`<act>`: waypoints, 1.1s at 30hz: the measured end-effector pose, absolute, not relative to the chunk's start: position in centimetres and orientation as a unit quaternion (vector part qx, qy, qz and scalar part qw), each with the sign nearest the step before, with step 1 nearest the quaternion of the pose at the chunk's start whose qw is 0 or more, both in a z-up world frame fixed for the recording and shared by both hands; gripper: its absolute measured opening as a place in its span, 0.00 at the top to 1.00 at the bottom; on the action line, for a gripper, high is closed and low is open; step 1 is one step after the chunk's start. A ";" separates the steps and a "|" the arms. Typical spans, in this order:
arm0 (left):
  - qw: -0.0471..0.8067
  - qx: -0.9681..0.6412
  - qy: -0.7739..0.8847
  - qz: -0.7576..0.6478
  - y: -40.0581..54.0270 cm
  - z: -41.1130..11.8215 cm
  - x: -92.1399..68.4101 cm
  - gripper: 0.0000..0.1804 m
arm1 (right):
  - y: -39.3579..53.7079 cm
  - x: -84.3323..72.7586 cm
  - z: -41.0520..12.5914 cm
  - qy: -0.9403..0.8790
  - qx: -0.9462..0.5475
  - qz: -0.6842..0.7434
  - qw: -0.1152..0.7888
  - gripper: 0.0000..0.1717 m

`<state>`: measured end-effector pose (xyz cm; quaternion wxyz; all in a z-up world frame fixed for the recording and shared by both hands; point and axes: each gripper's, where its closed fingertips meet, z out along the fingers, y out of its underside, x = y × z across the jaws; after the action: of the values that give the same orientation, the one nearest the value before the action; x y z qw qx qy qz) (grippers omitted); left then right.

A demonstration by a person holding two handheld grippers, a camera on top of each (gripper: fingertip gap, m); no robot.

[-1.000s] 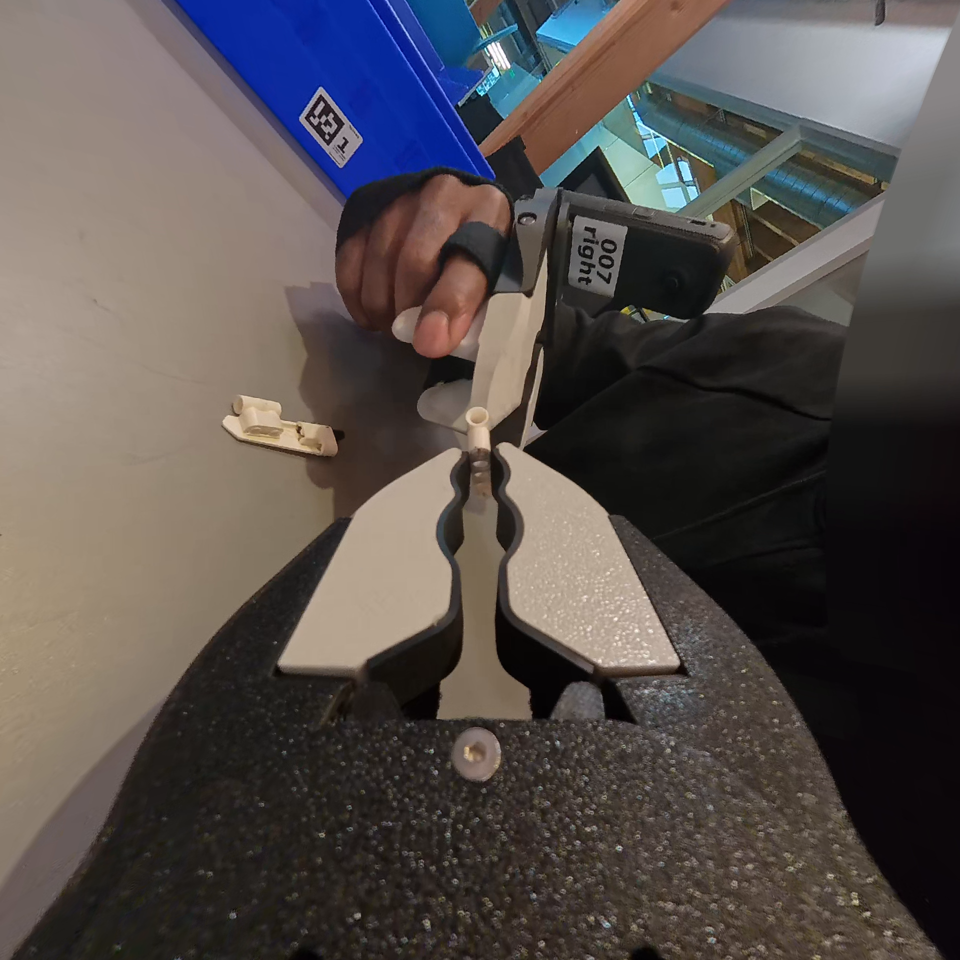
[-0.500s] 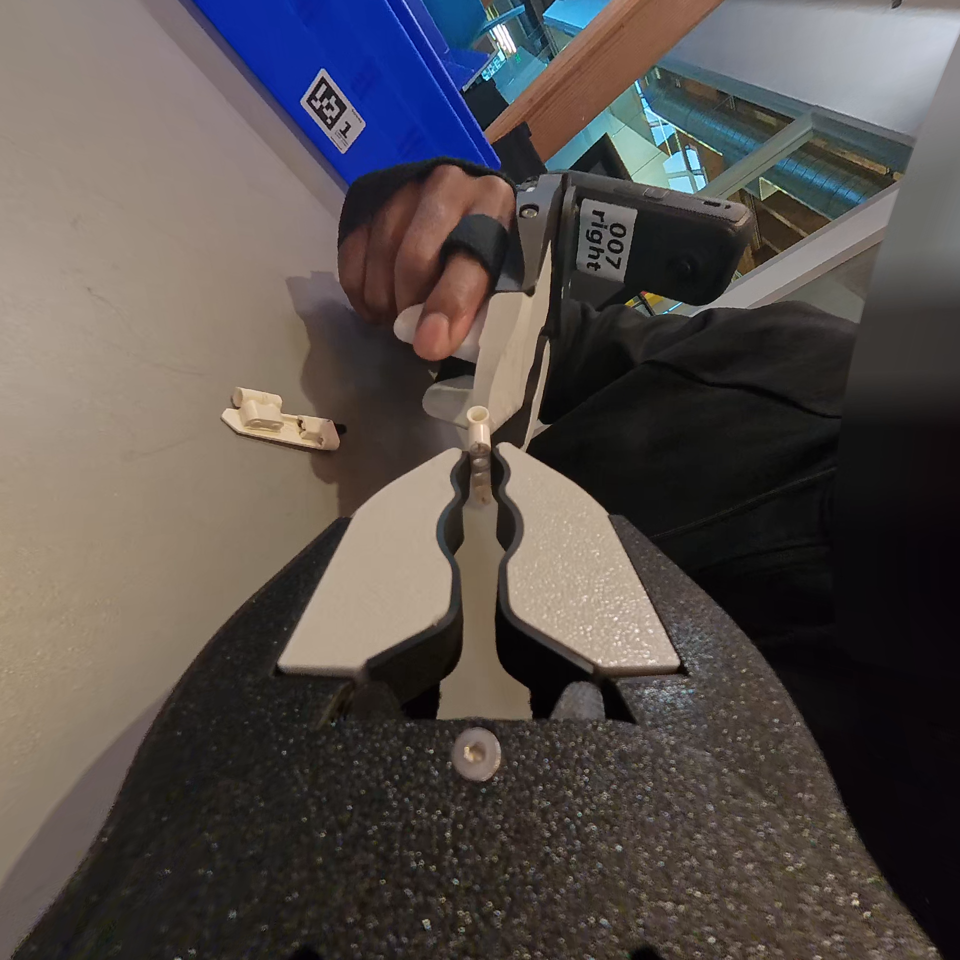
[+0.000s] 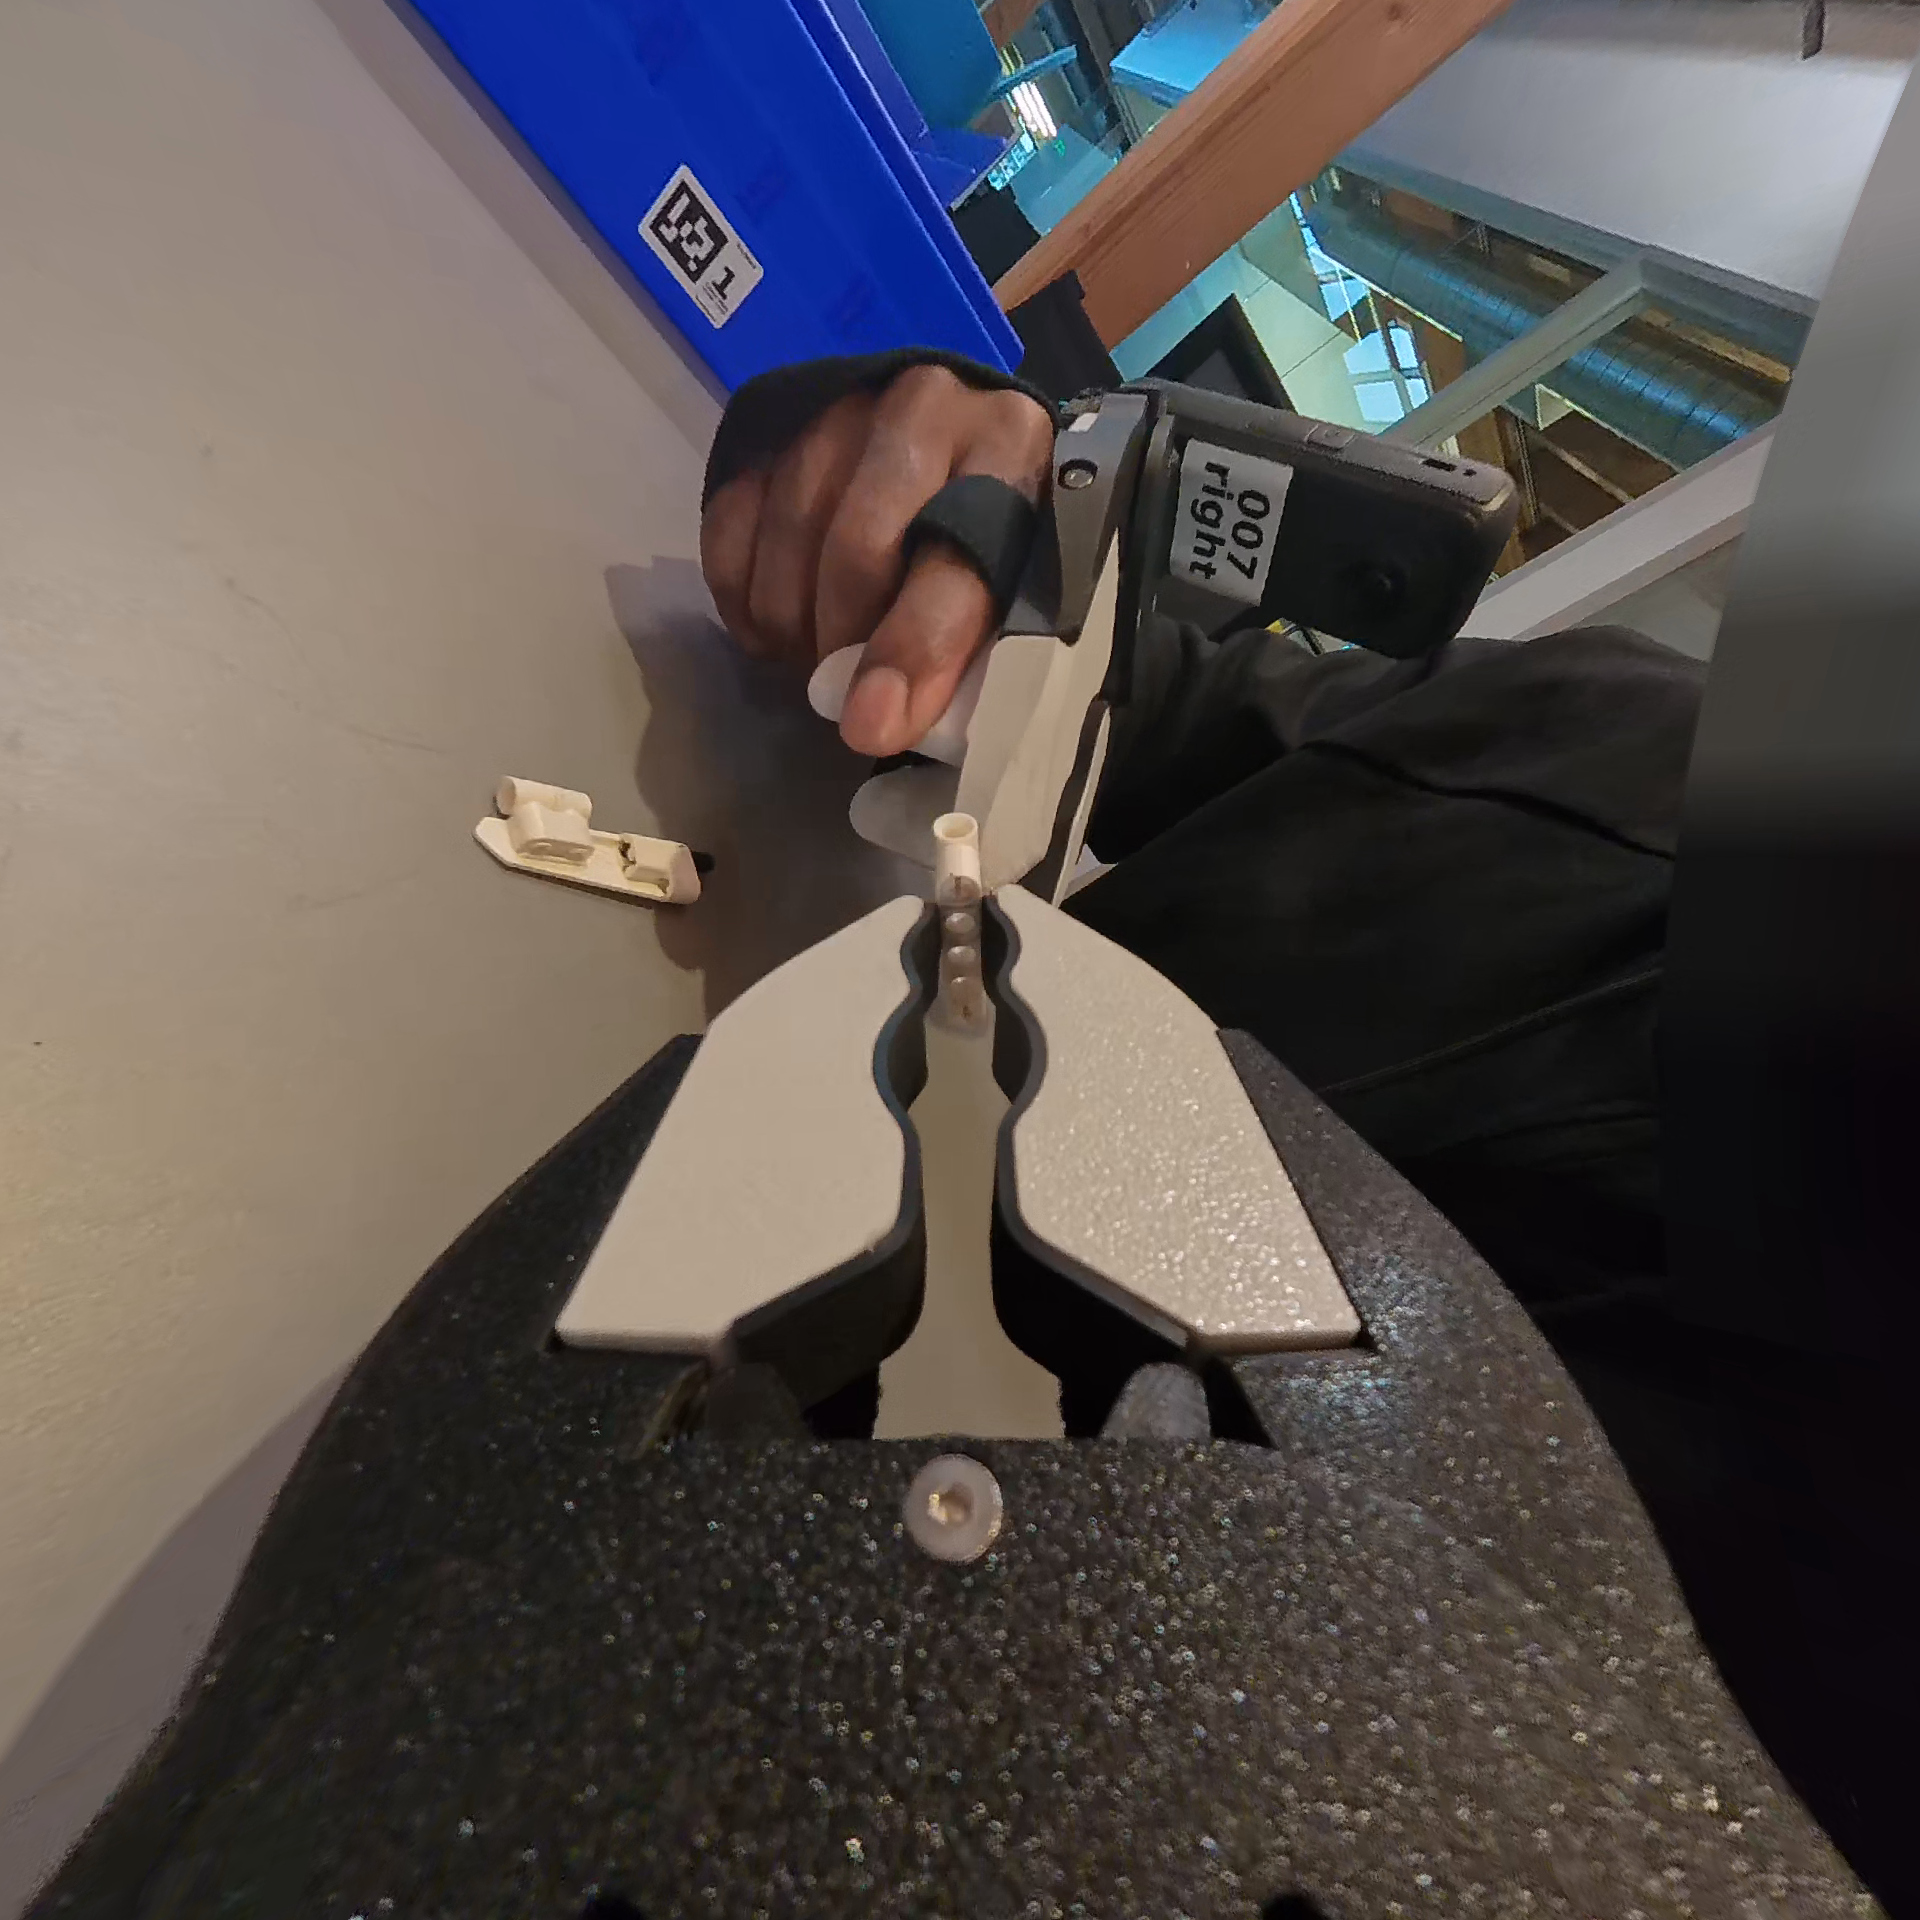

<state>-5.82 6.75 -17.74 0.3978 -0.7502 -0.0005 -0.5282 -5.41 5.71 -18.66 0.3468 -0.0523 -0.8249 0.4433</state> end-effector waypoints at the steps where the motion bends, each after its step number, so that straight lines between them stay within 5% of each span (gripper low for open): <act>1: 0.399 -0.752 -0.002 -0.525 6.8 -17.8 -5.9 0.96 | 5.7 -5.4 -18.7 -0.825 -0.053 0.443 0.346 0.92; 13: 0.471 -0.794 0.021 -0.383 8.2 -18.6 -7.8 0.96 | 10.6 -6.2 -21.7 -0.851 -0.180 0.379 0.315 0.87; 23: 0.551 -0.812 0.177 -0.075 10.2 -19.4 -7.9 0.96 | 11.9 -6.6 -21.7 -0.847 -0.226 0.371 0.308 0.83; 33: 0.539 -0.805 0.245 0.036 10.9 -20.6 -7.3 0.96 | 12.5 -6.6 -22.0 -0.847 -0.231 0.353 0.325 0.83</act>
<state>-7.26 10.87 -20.62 0.5388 -0.8053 0.2449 0.0358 -6.56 12.51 -22.04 0.3246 -0.2306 -0.8469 0.3526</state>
